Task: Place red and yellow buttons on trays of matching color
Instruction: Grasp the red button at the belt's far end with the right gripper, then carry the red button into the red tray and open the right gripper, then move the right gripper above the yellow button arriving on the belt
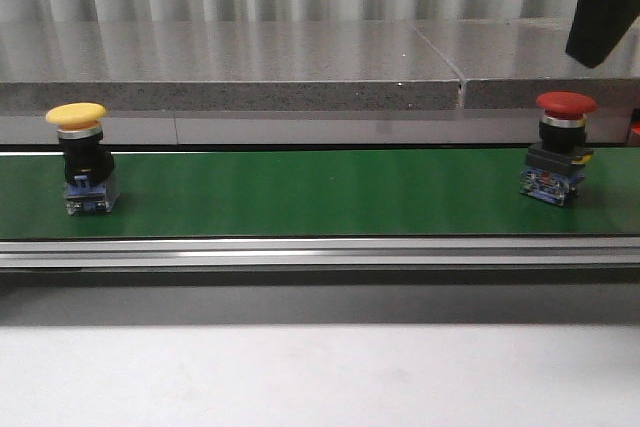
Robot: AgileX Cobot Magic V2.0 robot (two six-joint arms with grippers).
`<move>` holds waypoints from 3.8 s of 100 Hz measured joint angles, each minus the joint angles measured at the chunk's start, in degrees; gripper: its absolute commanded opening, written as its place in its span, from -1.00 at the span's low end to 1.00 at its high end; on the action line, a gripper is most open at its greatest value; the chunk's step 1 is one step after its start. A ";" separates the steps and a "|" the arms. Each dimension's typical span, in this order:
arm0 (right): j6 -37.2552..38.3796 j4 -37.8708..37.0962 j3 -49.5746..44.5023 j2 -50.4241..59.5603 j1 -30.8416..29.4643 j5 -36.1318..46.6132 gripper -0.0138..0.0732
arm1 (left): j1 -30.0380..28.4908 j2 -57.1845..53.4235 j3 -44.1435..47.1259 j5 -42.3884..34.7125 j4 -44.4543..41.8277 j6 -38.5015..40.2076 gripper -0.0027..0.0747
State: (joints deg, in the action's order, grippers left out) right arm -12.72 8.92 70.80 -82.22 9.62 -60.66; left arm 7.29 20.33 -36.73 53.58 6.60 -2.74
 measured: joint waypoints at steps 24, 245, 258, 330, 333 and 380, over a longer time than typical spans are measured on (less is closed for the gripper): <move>-0.35 -4.60 0.00 -5.71 -0.74 3.64 0.66 | 0.00 0.00 0.00 0.10 0.00 0.00 -0.98; 13.52 -5.89 21.18 -30.95 -31.85 12.79 -0.31 | 0.22 0.00 0.00 0.09 0.00 0.00 -0.98; 13.52 -4.32 21.27 -32.91 -31.85 15.57 -0.31 | 0.22 0.00 0.00 0.09 0.00 0.00 -0.98; 12.72 -2.55 21.15 -33.33 -31.85 19.32 0.44 | 0.22 0.00 0.00 0.09 0.00 0.00 -0.98; 12.72 -2.55 20.79 -32.34 -31.85 19.81 0.44 | 0.22 0.00 0.00 0.09 0.00 0.00 -0.98; 10.47 -2.41 5.26 -12.91 -26.27 22.09 0.44 | 0.22 0.00 0.00 0.09 0.00 0.00 -0.98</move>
State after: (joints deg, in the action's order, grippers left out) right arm -2.25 6.51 76.06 -95.13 -16.65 -38.57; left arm 7.51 20.33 -36.73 53.66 6.60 -2.74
